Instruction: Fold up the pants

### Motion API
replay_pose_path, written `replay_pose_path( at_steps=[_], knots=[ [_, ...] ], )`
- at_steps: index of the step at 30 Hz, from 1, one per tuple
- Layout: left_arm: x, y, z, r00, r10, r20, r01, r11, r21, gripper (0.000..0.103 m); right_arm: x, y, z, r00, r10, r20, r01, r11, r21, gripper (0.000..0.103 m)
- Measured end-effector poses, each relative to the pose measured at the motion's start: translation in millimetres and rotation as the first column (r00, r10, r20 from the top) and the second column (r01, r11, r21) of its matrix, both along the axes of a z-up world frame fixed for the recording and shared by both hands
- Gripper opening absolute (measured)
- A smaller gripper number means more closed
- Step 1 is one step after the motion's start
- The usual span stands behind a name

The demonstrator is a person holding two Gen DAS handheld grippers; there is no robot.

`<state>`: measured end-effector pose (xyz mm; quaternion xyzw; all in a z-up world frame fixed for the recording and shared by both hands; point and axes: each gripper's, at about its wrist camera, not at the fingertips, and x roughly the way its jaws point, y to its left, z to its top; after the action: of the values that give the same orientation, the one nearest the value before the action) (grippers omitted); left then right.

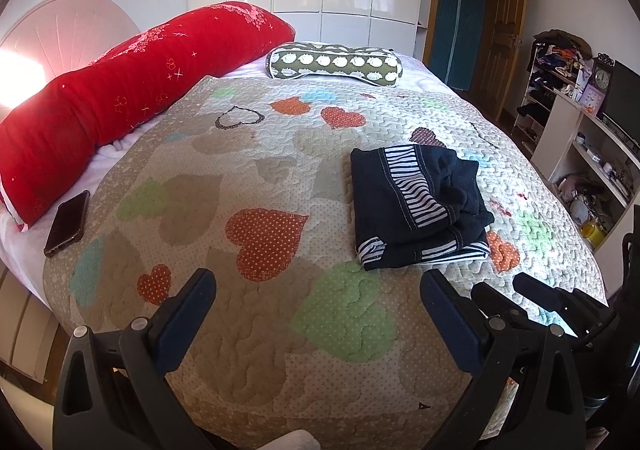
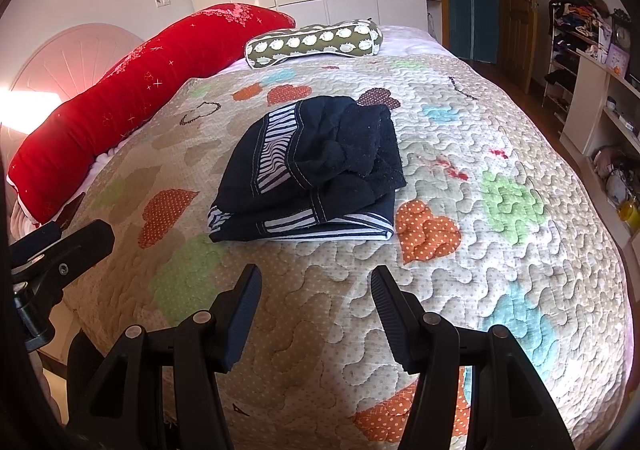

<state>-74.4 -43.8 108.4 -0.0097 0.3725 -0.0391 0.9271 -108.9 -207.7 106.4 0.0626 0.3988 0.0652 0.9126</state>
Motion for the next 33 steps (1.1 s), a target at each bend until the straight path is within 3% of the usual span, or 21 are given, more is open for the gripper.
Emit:
replay_pose_path(
  at_steps=[33],
  knots=[
    [11, -3, -19, 0.998, -0.008, -0.067, 0.007, 1.0, -0.019, 0.102, 5, -15, -12, 0.998, -0.051, -0.029, 0.05, 0.998, -0.033, 0.066]
  ],
)
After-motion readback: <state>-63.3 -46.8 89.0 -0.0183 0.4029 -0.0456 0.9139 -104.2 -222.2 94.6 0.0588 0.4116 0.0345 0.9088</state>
